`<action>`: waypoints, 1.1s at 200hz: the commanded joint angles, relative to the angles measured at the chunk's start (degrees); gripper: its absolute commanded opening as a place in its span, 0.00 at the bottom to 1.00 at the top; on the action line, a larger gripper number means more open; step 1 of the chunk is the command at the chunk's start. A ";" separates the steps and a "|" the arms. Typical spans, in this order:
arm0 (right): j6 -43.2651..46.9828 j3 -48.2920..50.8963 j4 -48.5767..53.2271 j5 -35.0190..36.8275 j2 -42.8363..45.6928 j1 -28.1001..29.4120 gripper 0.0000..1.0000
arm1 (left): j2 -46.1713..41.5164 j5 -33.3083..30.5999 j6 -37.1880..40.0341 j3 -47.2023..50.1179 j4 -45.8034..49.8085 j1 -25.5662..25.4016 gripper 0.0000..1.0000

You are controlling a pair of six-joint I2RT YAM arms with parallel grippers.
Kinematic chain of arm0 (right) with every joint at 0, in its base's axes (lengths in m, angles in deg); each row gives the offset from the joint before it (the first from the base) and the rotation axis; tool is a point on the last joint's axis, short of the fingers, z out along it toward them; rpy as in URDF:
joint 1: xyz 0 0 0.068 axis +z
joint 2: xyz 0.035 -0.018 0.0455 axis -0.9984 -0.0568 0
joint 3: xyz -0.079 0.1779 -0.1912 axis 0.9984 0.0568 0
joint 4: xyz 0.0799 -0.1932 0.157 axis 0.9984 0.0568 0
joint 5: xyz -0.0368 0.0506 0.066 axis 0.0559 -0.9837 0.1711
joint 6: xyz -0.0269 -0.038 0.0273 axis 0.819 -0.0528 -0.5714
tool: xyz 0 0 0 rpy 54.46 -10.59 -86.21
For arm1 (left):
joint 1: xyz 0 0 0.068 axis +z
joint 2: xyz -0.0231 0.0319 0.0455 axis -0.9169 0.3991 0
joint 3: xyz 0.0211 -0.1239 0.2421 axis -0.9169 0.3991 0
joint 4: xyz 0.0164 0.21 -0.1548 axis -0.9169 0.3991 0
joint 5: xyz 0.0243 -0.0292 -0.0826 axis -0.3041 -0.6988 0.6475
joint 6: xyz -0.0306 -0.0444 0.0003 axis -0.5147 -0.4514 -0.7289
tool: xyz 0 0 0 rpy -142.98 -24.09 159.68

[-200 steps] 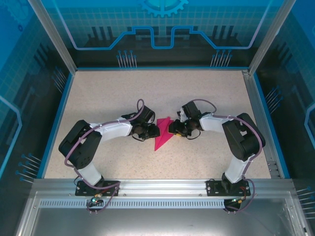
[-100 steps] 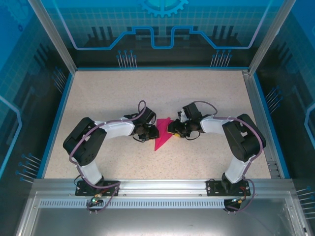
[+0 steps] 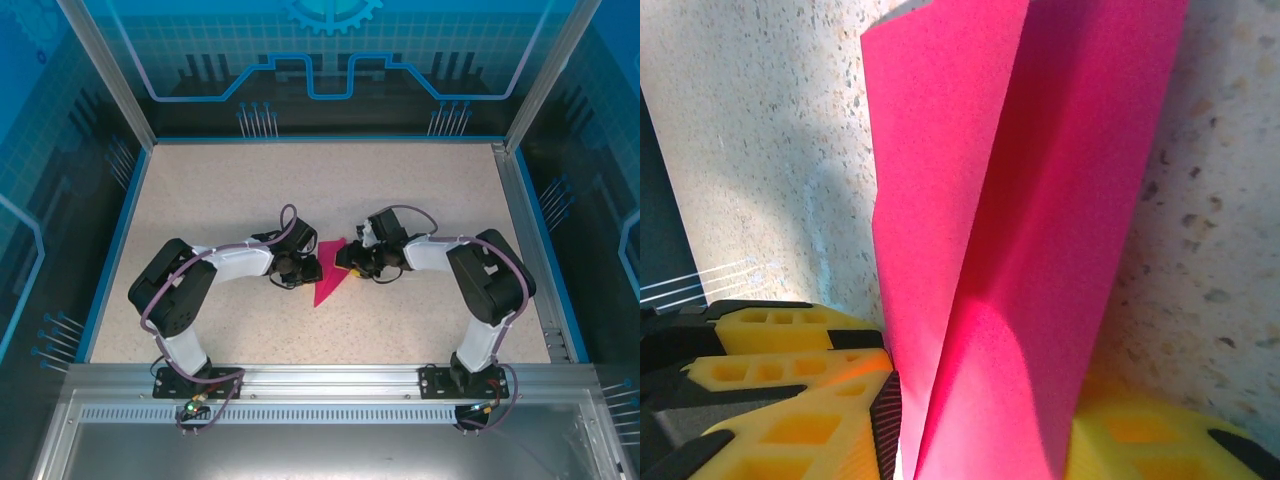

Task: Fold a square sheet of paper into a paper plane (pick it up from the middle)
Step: Turn over the paper at the center of the table.

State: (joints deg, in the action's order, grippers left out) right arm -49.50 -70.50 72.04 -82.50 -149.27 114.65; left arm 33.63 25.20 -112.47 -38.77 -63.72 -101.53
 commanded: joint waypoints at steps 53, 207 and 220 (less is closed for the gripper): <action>0.15 -4.93 -3.17 -2.62 -3.62 1.80 0.37 | -0.42 -0.14 -0.14 -0.23 -0.17 -0.57 0.25; 22.16 -17.68 33.19 20.55 6.75 4.11 0.09 | -16.94 -9.84 -3.90 6.97 -0.89 -0.55 0.30; 25.11 -21.92 43.17 31.38 7.68 5.94 0.10 | -18.80 -12.44 -4.30 7.58 0.02 -0.53 0.31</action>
State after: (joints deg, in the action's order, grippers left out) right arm -33.96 -85.38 93.96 -69.93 -145.92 117.27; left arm 18.41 19.43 -115.53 -33.08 -65.66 -101.70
